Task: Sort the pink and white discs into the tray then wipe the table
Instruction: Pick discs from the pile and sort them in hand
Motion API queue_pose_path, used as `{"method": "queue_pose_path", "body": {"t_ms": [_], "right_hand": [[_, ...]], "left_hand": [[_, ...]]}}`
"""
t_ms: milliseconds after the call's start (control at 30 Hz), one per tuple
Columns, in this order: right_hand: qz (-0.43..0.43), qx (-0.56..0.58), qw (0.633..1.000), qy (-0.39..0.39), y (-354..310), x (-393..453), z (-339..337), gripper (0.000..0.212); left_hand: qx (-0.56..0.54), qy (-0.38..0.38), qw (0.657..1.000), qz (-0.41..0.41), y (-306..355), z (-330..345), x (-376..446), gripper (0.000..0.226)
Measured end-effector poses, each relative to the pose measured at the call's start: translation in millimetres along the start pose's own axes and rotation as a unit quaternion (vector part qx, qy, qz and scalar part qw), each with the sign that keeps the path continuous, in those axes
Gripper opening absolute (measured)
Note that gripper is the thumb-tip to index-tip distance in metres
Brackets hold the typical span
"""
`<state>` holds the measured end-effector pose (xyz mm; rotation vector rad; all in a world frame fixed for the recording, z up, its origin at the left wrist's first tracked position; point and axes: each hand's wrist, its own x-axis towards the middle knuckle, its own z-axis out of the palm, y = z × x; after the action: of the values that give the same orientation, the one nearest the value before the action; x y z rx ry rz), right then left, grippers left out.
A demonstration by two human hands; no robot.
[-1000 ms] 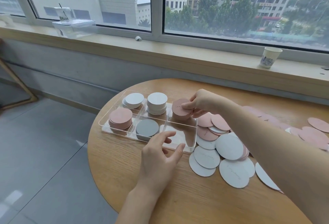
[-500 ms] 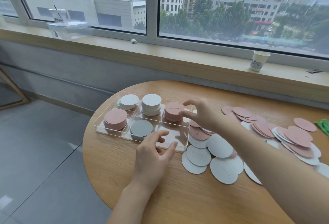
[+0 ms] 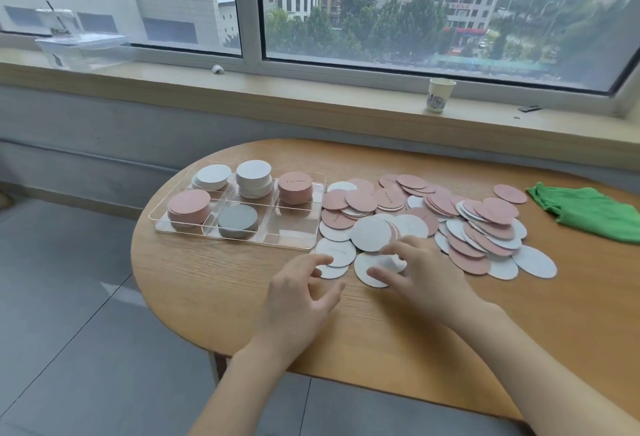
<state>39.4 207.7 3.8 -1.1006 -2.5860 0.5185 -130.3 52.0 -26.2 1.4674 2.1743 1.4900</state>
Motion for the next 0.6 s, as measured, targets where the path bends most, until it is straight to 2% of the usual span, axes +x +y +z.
{"method": "queue_pose_path", "body": {"t_ms": [100,400,500,600], "right_hand": [[0.029,0.009,0.999,-0.016,0.4,-7.0,7.5,0.059],[0.12,0.159,0.98,-0.007,-10.6,1.0,8.6,0.07],[0.107,0.197,0.974,0.024,-7.1,-8.3,9.4,0.054],[0.09,0.302,0.947,0.06,-0.2,-23.2,6.6,0.032]], "left_hand": [[-0.013,-0.009,1.0,-0.017,10.9,10.4,-14.7,0.037],[0.012,-0.008,0.999,-0.05,16.9,12.5,-20.6,0.04],[0.013,-0.004,0.998,-0.055,19.9,11.9,-21.9,0.042],[-0.004,-0.002,0.998,-0.063,22.5,10.7,-20.3,0.045]]}}
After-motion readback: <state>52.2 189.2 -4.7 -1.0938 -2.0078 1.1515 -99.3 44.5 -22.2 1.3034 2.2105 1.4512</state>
